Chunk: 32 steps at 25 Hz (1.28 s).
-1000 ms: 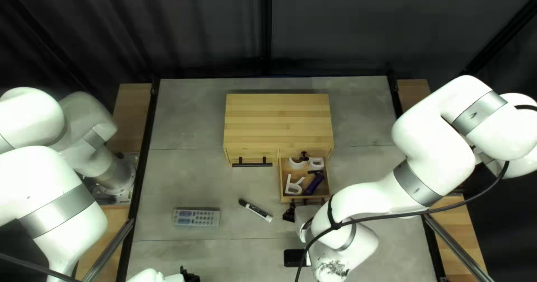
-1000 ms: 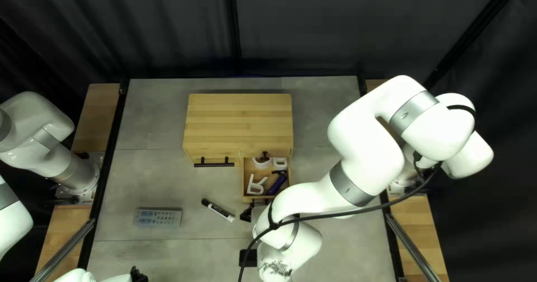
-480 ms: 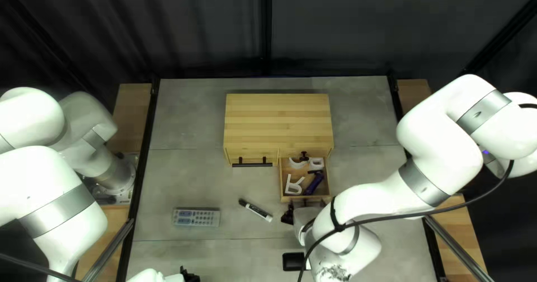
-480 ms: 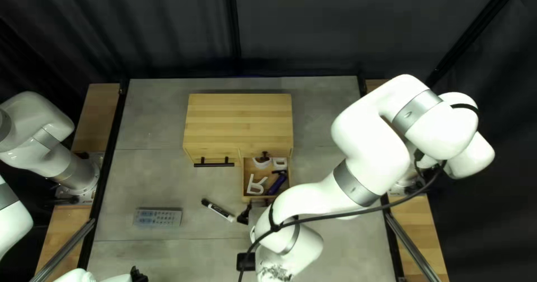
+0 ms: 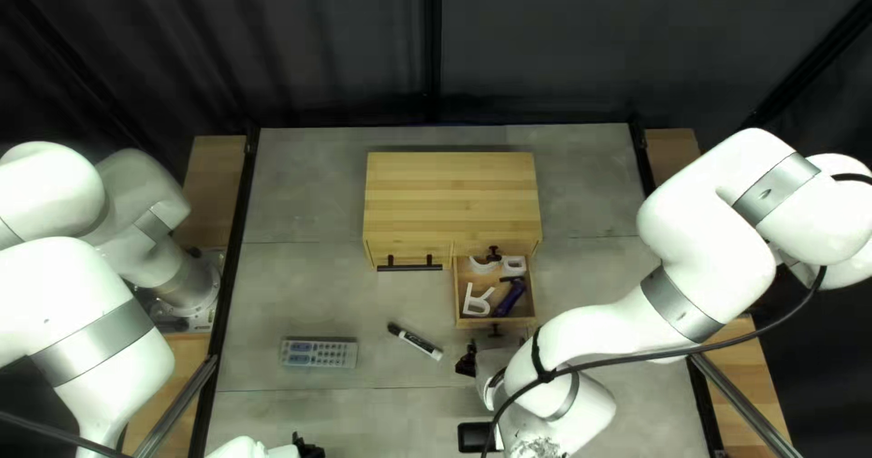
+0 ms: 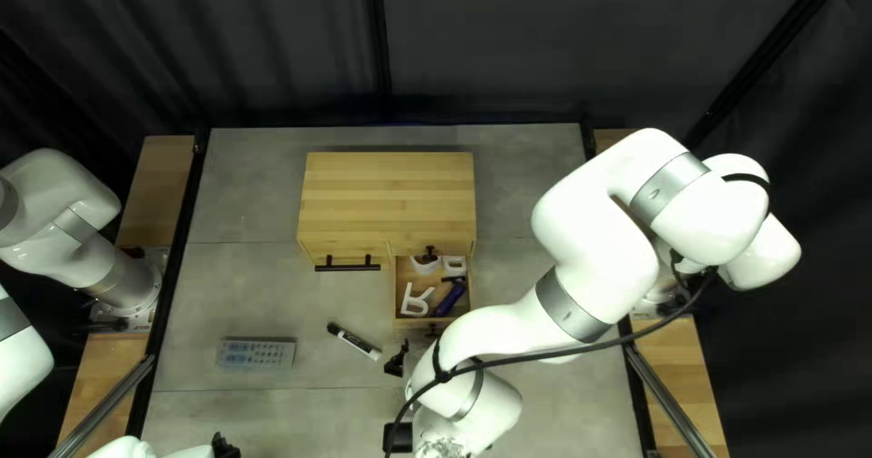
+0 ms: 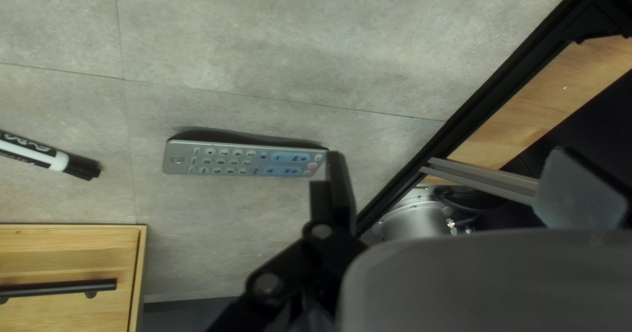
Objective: Open drawers and place objects into drawer and close
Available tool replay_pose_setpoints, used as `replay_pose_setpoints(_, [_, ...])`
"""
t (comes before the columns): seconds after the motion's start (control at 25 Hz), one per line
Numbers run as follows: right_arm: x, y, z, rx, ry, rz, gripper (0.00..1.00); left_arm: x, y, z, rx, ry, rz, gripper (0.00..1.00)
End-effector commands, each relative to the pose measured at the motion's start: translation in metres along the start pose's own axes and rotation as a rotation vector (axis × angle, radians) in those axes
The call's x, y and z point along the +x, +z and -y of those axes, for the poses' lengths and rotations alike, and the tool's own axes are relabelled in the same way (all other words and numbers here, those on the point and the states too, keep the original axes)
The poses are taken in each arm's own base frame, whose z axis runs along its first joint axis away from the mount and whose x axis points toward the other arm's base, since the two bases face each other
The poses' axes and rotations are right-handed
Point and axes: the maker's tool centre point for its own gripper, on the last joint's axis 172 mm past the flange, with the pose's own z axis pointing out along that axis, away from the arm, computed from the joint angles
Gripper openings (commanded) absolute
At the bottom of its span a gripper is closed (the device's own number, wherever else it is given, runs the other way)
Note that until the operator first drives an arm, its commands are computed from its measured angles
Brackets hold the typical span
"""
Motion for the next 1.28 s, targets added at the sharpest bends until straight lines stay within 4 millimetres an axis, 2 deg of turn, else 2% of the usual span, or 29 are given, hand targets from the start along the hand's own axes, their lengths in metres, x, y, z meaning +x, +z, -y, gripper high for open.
replay_pose_setpoints(0.04, [-0.003, 0.008, 0.002, 0.009, -0.002, -0.021, 1.0, 0.0, 0.0, 0.0, 0.0, 0.0, 0.0, 1.0])
replay_pose_setpoints(0.4, [-0.012, 0.019, 0.006, -0.008, -0.023, -0.021, 1.0, 0.0, 0.0, 0.0, 0.0, 0.0, 0.0, 1.0])
replay_pose_setpoints(1.28, [-0.028, 0.022, 0.005, -0.019, -0.033, 0.011, 1.0, 0.0, 0.0, 0.0, 0.0, 0.0, 0.0, 1.0])
